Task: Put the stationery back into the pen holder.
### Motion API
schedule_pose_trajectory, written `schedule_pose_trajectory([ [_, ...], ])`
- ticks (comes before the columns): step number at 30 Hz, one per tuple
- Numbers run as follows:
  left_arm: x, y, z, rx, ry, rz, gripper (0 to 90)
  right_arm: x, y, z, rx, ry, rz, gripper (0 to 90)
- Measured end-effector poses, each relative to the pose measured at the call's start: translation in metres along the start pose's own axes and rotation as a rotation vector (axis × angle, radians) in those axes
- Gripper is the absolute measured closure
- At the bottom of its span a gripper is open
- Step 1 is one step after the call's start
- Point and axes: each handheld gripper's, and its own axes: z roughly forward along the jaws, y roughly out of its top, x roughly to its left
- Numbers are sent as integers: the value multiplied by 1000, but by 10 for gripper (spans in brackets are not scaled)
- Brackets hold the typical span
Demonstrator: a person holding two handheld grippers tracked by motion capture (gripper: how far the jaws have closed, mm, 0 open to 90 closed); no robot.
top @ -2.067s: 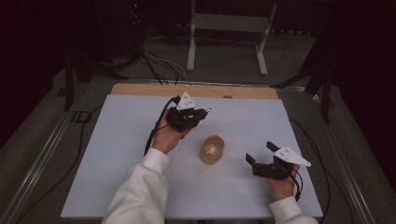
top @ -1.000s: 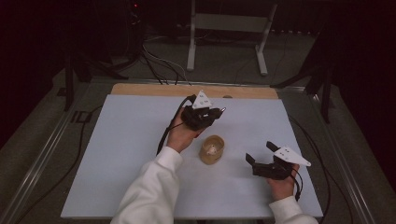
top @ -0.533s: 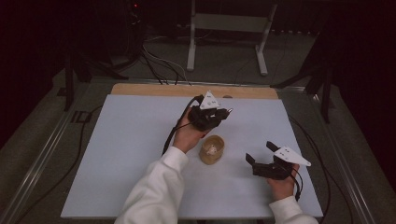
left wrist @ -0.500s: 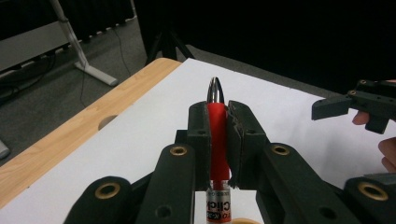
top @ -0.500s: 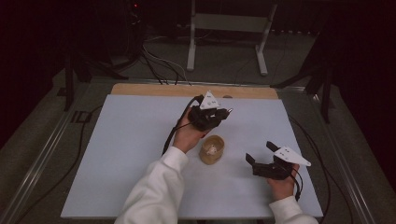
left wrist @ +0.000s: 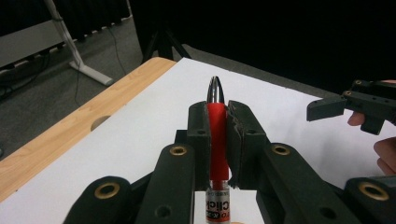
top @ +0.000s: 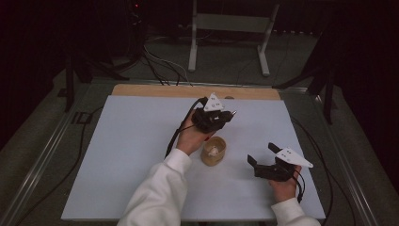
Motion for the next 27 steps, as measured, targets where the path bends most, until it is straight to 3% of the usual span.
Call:
schedule_pose_trajectory([
  [27, 1, -11, 5, 16, -12, -14, 806, 0, 0, 0, 0, 0, 0, 10],
])
